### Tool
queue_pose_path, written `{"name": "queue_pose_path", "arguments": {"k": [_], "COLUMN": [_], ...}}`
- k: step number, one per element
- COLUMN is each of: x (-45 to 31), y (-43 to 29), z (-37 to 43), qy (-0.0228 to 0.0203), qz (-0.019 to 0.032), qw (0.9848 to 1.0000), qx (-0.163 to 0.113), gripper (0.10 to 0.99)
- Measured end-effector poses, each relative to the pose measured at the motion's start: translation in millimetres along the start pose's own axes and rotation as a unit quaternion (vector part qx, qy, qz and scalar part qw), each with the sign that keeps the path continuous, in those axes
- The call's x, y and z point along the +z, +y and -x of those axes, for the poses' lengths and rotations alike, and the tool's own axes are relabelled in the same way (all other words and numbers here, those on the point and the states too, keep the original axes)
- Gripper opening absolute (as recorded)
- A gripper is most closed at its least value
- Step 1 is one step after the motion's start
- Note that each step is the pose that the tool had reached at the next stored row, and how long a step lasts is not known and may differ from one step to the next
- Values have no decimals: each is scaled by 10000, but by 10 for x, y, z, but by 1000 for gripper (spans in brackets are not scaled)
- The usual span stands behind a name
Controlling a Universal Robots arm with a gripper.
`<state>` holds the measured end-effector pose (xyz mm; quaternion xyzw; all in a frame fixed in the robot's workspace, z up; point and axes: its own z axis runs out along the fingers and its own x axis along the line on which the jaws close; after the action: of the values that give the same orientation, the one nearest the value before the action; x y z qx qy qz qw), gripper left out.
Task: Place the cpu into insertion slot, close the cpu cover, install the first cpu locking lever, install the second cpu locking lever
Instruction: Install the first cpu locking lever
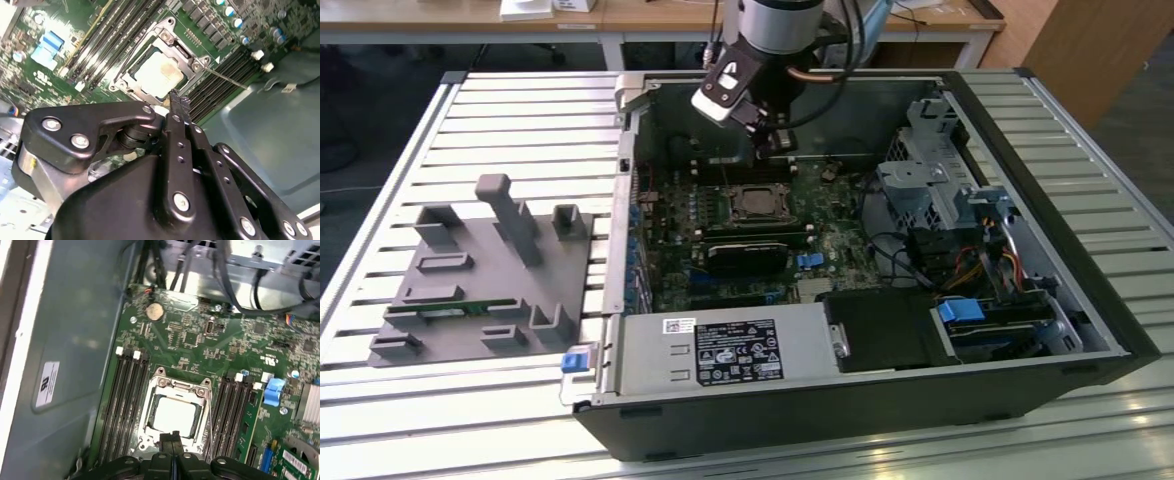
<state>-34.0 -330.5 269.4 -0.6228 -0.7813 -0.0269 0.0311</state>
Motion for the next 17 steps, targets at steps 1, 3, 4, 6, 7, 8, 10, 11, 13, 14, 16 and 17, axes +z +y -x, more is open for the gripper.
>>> {"name": "queue_pose_path", "arguments": {"k": [1, 3, 4, 6, 7, 8, 10, 11, 13, 14, 16, 17], "x": [0, 0, 1, 1, 1, 1, 1, 1, 1, 1, 1, 1], "y": [-1, -6, -11, -11, -11, -11, -11, -11, -11, -11, -11, -11], "z": [0, -1, -2, -3, -3, -3, -2, -3, -3, -2, -2, -3], "qy": [0, 0, 1, 1, 2, 2, 2, 2, 3, 3, 3, 3], "qz": [-3, -9, -11, -19, -23, -27, -37, -43, -55, -61, -70, -75], "qw": [10000, 10000, 9999, 9997, 9996, 9994, 9989, 9986, 9978, 9973, 9963, 9958], "qx": [-41, -98, -138, -231, -283, -339, -457, -529, -666, -733, -854, -909], "gripper": [106, 106, 106, 106, 106, 106, 106, 106, 106, 106, 106, 106]}}
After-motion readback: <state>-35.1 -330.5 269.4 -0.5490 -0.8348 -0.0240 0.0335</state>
